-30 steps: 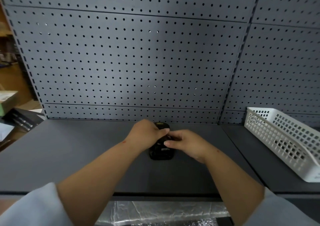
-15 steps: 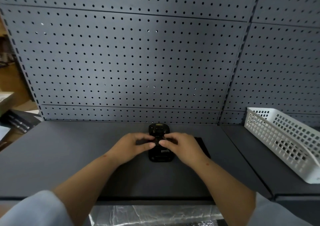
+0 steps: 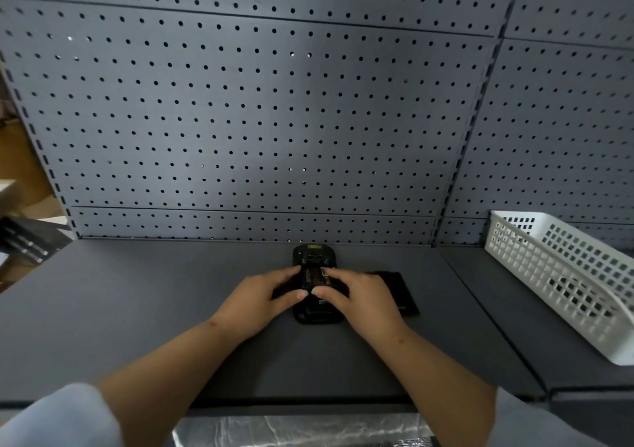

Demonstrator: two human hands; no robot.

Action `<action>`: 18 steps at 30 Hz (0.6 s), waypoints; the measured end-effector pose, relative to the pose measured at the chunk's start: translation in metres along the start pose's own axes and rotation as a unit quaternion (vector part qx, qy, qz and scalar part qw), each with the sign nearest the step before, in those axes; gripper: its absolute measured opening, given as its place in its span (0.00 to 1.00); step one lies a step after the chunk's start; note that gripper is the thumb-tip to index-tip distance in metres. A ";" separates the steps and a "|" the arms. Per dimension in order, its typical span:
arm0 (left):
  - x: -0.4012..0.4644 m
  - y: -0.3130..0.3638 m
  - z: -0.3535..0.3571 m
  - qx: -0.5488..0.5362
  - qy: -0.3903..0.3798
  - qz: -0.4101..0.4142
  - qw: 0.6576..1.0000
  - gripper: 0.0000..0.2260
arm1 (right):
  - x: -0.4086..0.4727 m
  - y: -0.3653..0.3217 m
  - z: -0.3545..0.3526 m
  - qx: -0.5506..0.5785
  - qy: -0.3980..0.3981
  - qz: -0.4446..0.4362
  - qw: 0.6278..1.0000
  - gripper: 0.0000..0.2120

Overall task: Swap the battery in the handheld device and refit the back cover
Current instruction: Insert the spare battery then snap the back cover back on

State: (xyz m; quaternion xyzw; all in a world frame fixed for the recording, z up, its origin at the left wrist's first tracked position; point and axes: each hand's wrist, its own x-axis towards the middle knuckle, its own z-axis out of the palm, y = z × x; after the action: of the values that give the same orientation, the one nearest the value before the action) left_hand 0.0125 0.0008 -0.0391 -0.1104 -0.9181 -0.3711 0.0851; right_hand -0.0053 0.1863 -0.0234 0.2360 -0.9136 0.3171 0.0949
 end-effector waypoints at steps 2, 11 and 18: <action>0.000 -0.001 0.001 0.003 0.001 0.002 1.000 0.23 | 0.000 0.000 0.000 0.003 0.002 0.002 1.000 0.24; -0.001 -0.005 0.000 0.022 -0.022 0.021 0.999 0.23 | 0.000 0.004 0.001 -0.014 -0.045 -0.012 0.999 0.25; 0.001 -0.007 0.001 0.024 -0.020 0.031 0.999 0.23 | -0.003 0.006 0.000 0.016 -0.048 -0.002 0.999 0.22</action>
State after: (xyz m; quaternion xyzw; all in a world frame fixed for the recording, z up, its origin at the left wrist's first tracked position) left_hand 0.0099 -0.0035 -0.0449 -0.1441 -0.9244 -0.3437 0.0809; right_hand -0.0060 0.1917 -0.0277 0.2547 -0.9113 0.3199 0.0478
